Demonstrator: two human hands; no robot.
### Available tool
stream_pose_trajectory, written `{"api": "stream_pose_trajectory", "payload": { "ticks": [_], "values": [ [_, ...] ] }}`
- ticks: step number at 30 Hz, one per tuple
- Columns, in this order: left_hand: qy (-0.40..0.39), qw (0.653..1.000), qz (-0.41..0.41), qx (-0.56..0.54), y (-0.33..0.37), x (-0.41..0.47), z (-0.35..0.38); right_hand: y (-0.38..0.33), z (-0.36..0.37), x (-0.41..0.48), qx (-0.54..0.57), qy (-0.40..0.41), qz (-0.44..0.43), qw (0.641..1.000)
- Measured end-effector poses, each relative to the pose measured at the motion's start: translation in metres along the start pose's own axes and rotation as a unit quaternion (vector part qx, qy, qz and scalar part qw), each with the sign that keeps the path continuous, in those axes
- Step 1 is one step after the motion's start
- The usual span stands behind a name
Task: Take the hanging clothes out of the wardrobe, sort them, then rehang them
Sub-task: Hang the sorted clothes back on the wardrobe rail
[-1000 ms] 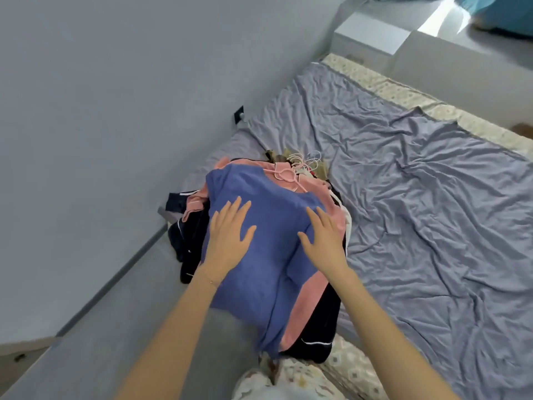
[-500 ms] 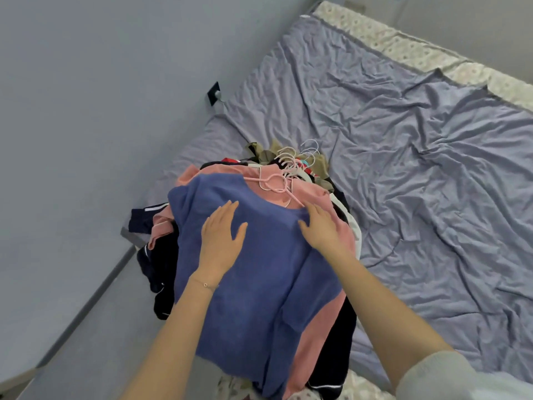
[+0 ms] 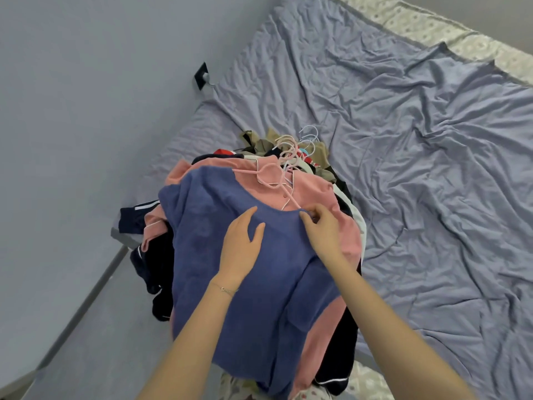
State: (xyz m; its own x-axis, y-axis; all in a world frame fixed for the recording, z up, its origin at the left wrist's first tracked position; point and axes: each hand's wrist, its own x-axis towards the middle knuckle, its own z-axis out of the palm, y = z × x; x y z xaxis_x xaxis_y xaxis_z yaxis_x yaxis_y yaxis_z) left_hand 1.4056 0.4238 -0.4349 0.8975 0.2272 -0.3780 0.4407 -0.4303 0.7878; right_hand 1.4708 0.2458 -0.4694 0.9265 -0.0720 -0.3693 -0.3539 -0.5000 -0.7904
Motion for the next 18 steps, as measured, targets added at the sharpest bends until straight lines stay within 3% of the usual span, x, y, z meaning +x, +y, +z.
{"api": "stream_pose_trajectory", "payload": {
  "ticks": [6, 10, 13, 16, 18],
  "values": [
    [0.031, 0.995, 0.004, -0.099, 0.032, 0.008, 0.007, -0.037, 0.004, -0.044, 0.091, -0.034, -0.050, 0.994],
    [0.064, 0.967, -0.075, -0.233, 0.038, 0.017, 0.011, -0.042, 0.009, -0.060, 0.087, -0.074, -0.080, 0.990],
    [0.065, 0.963, -0.082, -0.249, 0.034, 0.021, 0.011, -0.033, 0.005, -0.049, 0.061, -0.114, -0.091, 0.988],
    [0.051, 0.958, -0.094, -0.267, 0.026, 0.021, 0.013, -0.019, -0.003, -0.023, 0.052, -0.065, -0.046, 0.995],
    [0.046, 0.957, -0.098, -0.268, 0.021, 0.019, 0.015, -0.008, -0.008, 0.001, -0.018, -0.022, -0.058, 0.998]
  ]
}}
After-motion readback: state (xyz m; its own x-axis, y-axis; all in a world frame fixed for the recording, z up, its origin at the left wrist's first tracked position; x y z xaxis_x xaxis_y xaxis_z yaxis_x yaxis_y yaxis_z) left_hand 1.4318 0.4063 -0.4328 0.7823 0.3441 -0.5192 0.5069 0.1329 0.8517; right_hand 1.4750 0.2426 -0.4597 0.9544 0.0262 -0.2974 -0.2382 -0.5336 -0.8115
